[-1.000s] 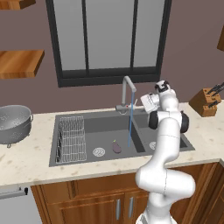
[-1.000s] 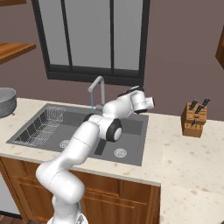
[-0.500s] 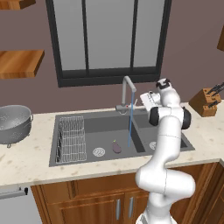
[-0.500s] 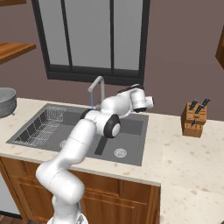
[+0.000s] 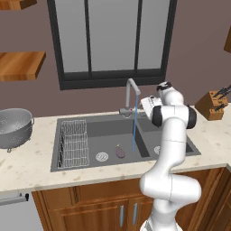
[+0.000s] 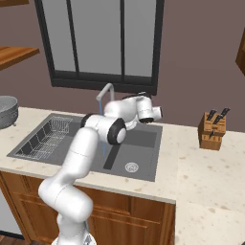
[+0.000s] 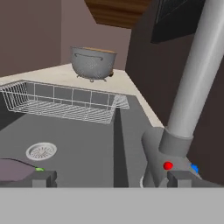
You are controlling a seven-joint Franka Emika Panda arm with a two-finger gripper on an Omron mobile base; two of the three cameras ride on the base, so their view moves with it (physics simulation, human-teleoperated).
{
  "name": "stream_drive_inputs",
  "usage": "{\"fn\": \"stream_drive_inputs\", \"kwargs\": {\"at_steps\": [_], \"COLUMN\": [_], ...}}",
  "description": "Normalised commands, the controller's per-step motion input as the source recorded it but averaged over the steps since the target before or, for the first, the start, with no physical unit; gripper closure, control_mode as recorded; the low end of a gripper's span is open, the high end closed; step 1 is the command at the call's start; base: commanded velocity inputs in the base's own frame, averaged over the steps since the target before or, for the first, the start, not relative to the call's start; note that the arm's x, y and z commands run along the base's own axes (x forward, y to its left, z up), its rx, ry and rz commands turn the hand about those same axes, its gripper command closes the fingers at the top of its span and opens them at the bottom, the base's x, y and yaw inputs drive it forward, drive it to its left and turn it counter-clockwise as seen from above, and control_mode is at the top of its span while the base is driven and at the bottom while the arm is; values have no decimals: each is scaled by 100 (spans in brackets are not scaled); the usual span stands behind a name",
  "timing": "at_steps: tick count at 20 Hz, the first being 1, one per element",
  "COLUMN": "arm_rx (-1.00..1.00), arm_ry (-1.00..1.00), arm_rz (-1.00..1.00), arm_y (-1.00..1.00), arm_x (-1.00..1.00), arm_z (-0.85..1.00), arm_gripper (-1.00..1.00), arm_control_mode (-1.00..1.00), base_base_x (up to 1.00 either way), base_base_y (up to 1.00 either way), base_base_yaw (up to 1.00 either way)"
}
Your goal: Turn on the sink faucet. Then move the eggplant from the counter to the sink. Turn off the sink. Move the vegetable from the sink to the pot next to the stove. Finally move the pot to the front left burner.
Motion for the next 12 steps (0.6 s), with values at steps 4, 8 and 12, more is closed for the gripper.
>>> {"fn": "stream_drive_inputs", "kwargs": {"at_steps": [4,8,12], "arm_rx": [0,0,0], "arm_ry": [1,3,2], "arm_rz": [-10,-13,-13], "arm_y": [-8,-17,-16], "arm_x": [2,8,9], "arm_z": [-4,-3,0], "arm_gripper": [-100,-100,-100], "arm_control_mode": [-100,-100,-100], "base_base_x": [0,0,0], "base_base_y": [0,0,0], "base_base_yaw": [0,0,0]}}
